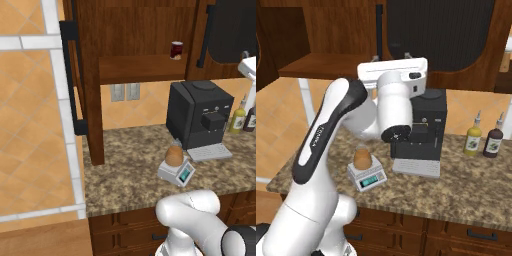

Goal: Pick the honey bottle and place it on the digital scale for weighing, and close the cabinet.

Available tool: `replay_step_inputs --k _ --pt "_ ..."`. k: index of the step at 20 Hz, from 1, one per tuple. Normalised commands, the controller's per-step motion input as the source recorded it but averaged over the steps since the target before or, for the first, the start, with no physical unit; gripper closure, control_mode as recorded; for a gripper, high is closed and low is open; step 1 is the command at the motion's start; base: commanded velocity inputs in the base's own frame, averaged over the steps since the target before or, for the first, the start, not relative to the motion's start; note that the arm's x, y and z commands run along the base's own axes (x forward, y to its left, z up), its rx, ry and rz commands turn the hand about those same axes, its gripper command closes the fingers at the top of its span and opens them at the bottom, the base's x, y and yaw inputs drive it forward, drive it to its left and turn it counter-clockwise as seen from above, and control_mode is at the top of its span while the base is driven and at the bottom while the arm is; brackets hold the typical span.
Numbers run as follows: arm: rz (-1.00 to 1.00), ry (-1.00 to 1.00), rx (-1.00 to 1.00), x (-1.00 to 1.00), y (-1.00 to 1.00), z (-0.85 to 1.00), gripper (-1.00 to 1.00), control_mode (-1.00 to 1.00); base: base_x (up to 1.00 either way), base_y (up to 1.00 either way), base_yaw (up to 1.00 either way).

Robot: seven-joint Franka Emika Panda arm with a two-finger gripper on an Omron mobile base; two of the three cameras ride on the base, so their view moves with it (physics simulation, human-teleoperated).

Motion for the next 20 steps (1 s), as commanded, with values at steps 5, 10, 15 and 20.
replay_step_inputs --k 5,10,15,20 --pt "0.09 0.08 -0.3 -1.0 -0.2 0.42 -1.0 -1.0 0.0 0.0 0.0" --pt "0.1 0.35 -0.42 -0.45 0.1 -0.36 -1.0 -1.0 0.0 0.0 0.0" --pt "0.0 -0.02 -0.02 -0.06 0.9 -0.69 -1.0 -1.0 0.0 0.0 0.0" --pt "-0.01 -0.05 0.12 0.01 0.99 -0.6 -1.0 -1.0 0.0 0.0 0.0"
